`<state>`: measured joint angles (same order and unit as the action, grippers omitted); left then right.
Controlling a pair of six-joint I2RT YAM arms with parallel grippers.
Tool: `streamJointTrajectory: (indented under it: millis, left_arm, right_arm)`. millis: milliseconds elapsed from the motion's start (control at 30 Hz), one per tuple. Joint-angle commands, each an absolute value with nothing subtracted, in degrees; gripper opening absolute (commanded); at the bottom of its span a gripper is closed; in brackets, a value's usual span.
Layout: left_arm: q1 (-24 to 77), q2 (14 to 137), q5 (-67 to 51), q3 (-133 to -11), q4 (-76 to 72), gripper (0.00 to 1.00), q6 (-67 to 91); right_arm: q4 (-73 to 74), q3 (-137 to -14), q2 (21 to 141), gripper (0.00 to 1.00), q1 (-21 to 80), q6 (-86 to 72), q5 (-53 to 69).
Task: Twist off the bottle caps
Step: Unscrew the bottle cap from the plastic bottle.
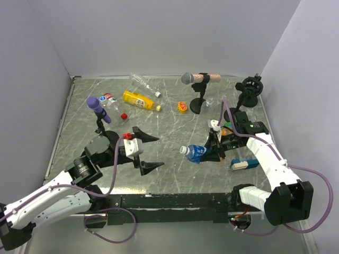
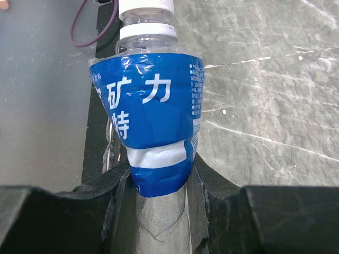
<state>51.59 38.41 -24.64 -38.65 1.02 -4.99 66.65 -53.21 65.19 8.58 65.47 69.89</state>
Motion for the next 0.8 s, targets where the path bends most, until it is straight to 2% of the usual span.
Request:
streamJointTrajectory:
  millis: [0, 233, 533, 767]
  left_arm:
    - [51.4, 44.5, -29.9, -41.8, -2.9, 0.96, -18.8]
    - [51.4, 57.9, -37.3, -50.2, -0.7, 0.98, -23.6]
    - [51.4, 66.9, -46.4, -54.9, -0.1, 0.75, -23.1]
    - [51.4, 69.9, -45.8, -57.0, 2.9, 0.58, -22.4]
  right_arm:
    - [66.3, -53.3, 65.1, 0.16, 8.4, 67.8, 71.8]
    - [66.2, -53.3, 65.1, 0.16, 8.6, 67.7, 71.7]
    - [66.4, -53.3, 65.0, 0.16, 8.8, 67.8, 71.6]
    - [66.4, -53.3, 64.8, 0.16, 8.8, 67.8, 71.6]
